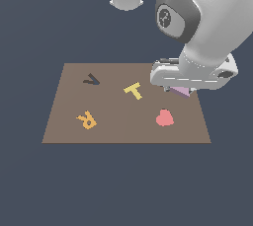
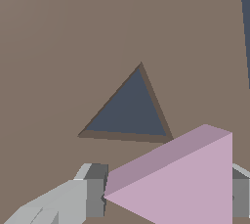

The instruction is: Insert a designated object into the corresponding slot on a board.

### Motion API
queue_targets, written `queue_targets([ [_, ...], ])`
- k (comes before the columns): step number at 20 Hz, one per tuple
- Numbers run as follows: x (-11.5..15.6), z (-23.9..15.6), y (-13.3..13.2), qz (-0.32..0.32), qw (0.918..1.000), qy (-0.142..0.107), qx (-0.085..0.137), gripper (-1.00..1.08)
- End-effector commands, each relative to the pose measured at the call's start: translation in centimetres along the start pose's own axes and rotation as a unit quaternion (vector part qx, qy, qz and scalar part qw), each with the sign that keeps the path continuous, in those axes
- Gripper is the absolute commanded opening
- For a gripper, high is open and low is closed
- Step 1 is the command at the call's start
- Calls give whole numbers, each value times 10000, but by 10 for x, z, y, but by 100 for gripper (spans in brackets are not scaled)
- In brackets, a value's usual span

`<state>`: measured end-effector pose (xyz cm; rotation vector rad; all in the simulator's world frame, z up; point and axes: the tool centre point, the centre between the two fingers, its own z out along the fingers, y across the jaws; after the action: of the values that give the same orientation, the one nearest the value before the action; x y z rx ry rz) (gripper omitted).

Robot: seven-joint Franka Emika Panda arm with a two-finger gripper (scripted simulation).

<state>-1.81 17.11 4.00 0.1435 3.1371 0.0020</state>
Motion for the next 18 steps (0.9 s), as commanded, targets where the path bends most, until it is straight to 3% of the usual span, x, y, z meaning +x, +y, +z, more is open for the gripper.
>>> queue_targets([
  [1,8,0,-4,-439,9990,-2,0,-100],
  [9,24,-1,-16,-1395,9902,0,1,-100],
  [18,31,-1,-23,-1895,9819,2,2,-100],
])
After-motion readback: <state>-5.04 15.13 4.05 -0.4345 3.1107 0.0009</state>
